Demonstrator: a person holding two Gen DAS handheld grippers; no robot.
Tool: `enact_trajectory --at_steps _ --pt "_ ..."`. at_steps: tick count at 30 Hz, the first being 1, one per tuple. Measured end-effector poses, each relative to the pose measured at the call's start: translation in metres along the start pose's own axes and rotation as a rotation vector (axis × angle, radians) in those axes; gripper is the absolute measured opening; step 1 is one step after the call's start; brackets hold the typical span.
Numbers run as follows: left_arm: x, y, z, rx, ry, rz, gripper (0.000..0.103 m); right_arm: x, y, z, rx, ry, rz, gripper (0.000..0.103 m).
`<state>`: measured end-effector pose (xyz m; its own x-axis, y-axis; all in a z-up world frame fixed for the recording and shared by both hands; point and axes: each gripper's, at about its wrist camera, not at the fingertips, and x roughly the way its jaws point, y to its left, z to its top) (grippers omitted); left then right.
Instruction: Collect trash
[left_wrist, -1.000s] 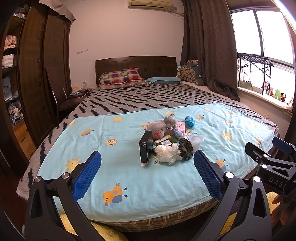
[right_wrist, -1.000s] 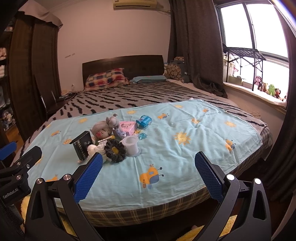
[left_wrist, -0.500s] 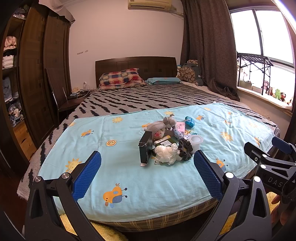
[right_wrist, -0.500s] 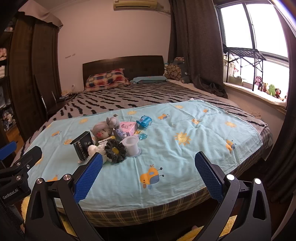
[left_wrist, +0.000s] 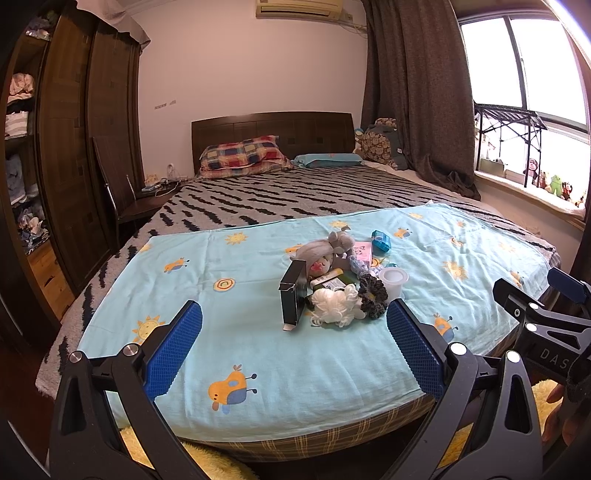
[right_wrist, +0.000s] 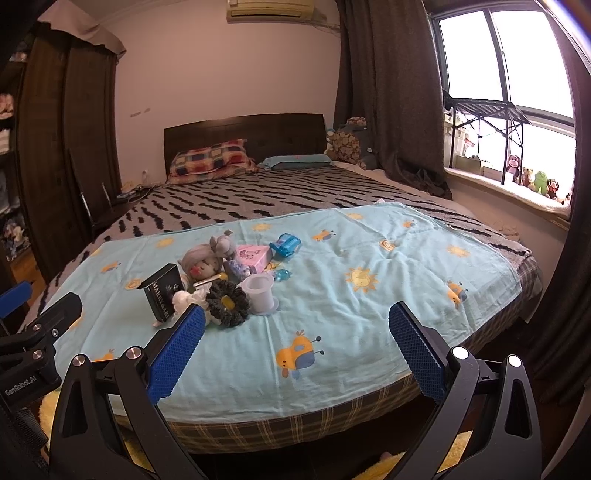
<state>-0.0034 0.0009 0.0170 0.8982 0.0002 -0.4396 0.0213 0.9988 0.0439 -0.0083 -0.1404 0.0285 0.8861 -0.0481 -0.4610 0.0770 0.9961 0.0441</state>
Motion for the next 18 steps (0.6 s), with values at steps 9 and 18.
enact_trajectory --at_steps 9,18 --pt "0.015 0.009 -0.005 0.001 0.022 0.011 0.095 0.012 -0.005 -0.006 0.018 0.001 0.002 0.1" --pt "0.042 0.024 -0.015 0.008 0.065 0.044 0.095 0.035 -0.008 -0.013 0.026 0.014 0.096 0.1"
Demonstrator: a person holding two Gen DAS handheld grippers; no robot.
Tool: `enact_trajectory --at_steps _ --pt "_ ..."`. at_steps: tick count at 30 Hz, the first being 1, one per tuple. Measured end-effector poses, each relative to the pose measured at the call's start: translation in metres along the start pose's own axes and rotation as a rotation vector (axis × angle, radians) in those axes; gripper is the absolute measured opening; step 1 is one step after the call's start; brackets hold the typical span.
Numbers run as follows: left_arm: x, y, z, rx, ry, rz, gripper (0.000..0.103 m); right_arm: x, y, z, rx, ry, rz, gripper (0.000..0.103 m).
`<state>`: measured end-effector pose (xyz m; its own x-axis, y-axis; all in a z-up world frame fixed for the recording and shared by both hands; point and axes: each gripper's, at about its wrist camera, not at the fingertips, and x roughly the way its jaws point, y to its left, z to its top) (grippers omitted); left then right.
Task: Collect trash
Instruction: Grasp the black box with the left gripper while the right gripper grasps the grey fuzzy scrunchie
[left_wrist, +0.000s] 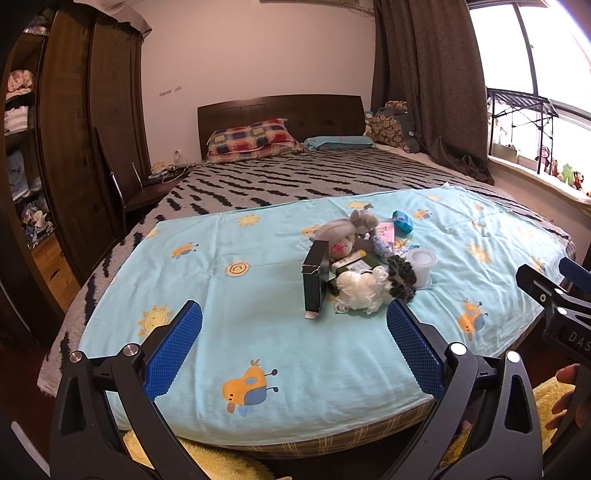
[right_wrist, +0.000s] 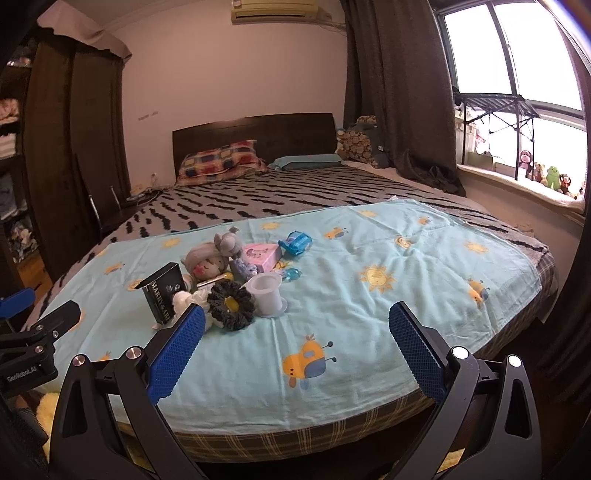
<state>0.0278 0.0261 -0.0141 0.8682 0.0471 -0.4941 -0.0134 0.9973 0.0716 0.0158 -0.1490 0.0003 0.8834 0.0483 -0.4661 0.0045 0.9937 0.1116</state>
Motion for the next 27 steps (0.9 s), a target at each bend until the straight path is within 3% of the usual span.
enact_trajectory --at_steps 2,8,14,19,24,27 --pt "0.009 0.005 -0.003 -0.011 0.012 0.005 0.095 0.01 0.0 -0.002 -0.001 0.037 0.031 0.1" --pt "0.03 0.008 -0.013 0.017 0.031 -0.01 0.095 0.037 0.009 -0.016 -0.089 0.087 -0.01 0.1" --pt "0.051 0.003 -0.023 0.088 0.045 0.003 0.095 0.061 0.013 -0.019 -0.06 0.115 0.047 0.1" --pt "0.068 0.008 -0.024 0.051 0.073 -0.041 0.095 0.083 0.016 -0.02 -0.014 0.151 0.152 0.099" --pt "0.088 0.005 -0.024 0.075 0.107 -0.017 0.088 0.106 0.027 -0.02 -0.022 0.175 0.17 0.081" --pt "0.1 0.003 -0.025 0.075 0.146 -0.038 0.079 0.118 0.032 -0.02 -0.017 0.199 0.259 0.066"
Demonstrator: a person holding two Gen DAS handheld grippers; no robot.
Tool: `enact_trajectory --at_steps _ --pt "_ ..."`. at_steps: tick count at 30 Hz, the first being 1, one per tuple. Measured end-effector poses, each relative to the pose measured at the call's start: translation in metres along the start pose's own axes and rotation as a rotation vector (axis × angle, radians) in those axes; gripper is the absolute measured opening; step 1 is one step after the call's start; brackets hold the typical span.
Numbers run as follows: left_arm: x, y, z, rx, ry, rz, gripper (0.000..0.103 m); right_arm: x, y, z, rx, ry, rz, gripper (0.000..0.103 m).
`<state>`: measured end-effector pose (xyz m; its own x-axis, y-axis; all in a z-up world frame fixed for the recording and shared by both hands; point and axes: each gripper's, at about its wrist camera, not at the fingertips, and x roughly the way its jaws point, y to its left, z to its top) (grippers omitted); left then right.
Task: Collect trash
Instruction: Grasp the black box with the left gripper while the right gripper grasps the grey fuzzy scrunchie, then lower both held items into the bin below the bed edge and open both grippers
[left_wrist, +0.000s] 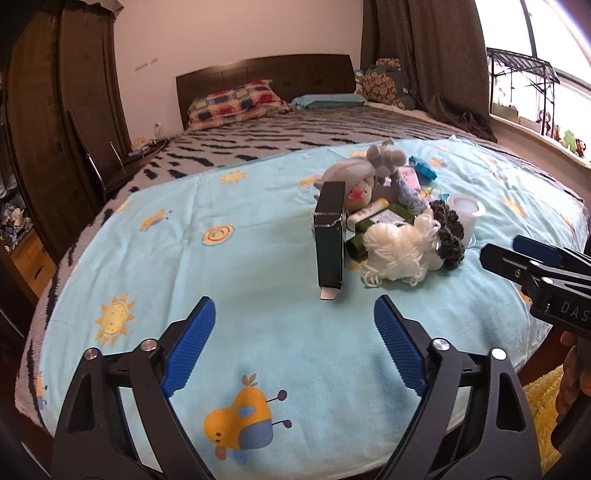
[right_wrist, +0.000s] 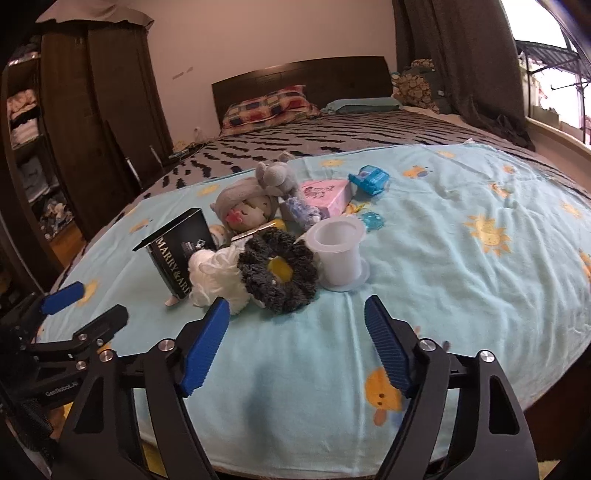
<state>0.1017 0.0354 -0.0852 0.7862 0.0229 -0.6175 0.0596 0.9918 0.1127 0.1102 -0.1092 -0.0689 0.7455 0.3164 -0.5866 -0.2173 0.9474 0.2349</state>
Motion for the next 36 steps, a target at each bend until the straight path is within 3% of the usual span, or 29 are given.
enact_trajectory --at_steps 2,7,11,18,23,30,36 --pt "0.008 -0.001 0.0 0.011 0.015 -0.022 0.069 0.009 0.006 0.002 -0.029 0.015 0.028 0.048" --pt "0.019 0.002 0.007 0.006 0.021 -0.071 0.058 0.023 0.017 0.004 -0.106 0.027 0.029 0.027" --pt "0.027 0.004 0.017 -0.01 0.016 -0.115 0.058 0.033 0.015 0.007 -0.117 0.036 0.004 0.027" --pt "0.05 -0.001 0.033 0.005 0.035 -0.126 0.057 0.043 0.008 0.009 -0.097 0.055 0.014 0.027" --pt "0.063 0.0 0.042 -0.01 0.051 -0.163 0.022 0.04 0.004 0.008 -0.087 0.046 0.029 0.015" --pt "0.047 -0.003 0.04 0.002 0.017 -0.156 0.018 0.003 -0.001 0.01 -0.091 -0.032 0.029 0.013" --pt "0.004 0.0 0.032 0.015 -0.047 -0.142 0.018 -0.035 -0.004 0.008 -0.097 -0.079 0.029 0.012"
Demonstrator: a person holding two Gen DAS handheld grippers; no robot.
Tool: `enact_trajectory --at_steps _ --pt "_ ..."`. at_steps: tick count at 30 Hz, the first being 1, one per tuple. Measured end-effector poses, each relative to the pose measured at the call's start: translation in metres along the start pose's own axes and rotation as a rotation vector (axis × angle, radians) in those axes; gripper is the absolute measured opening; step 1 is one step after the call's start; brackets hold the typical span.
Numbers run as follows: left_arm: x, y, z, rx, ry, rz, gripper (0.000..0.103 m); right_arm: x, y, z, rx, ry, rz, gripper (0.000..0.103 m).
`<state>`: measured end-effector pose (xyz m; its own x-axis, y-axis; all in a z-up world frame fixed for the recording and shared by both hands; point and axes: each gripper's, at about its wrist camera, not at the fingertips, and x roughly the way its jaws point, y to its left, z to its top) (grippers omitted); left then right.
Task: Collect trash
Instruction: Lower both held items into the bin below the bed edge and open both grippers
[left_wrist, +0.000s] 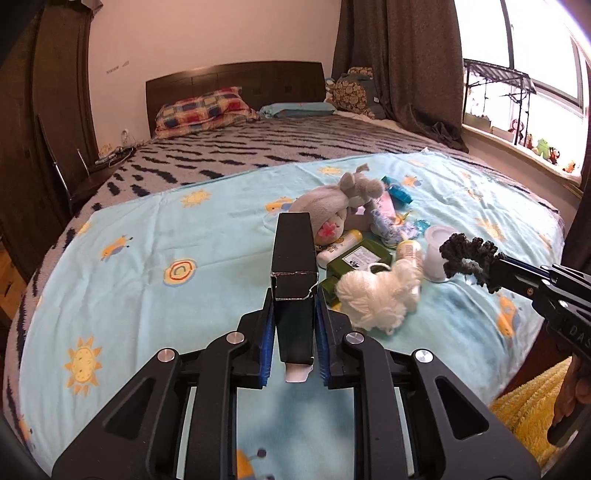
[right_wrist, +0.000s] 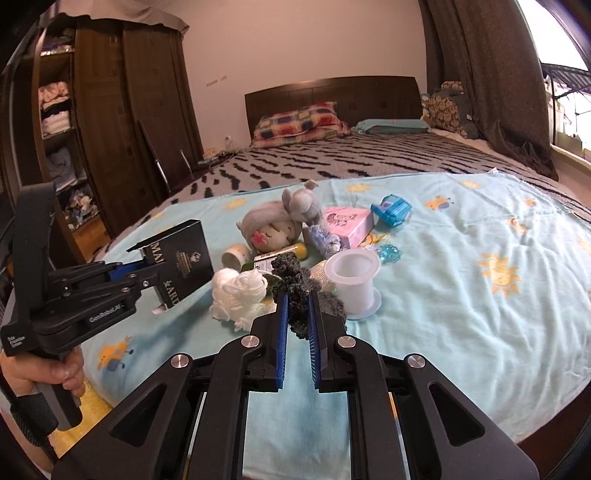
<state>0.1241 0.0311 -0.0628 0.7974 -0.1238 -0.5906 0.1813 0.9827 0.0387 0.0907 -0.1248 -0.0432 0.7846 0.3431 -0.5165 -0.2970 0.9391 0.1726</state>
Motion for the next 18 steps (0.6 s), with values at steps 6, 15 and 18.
enact_trajectory --at_steps 6,15,18 --pt "-0.054 -0.012 -0.018 0.039 -0.055 -0.03 0.018 -0.04 0.003 -0.009 -0.003 -0.019 0.03 0.011" --pt "-0.095 -0.032 -0.071 0.023 -0.005 -0.079 0.018 -0.08 0.008 -0.05 0.024 0.043 0.03 0.011" --pt "-0.099 -0.039 -0.092 0.001 0.039 -0.125 0.018 -0.086 0.01 -0.069 0.031 0.085 0.009 0.011"
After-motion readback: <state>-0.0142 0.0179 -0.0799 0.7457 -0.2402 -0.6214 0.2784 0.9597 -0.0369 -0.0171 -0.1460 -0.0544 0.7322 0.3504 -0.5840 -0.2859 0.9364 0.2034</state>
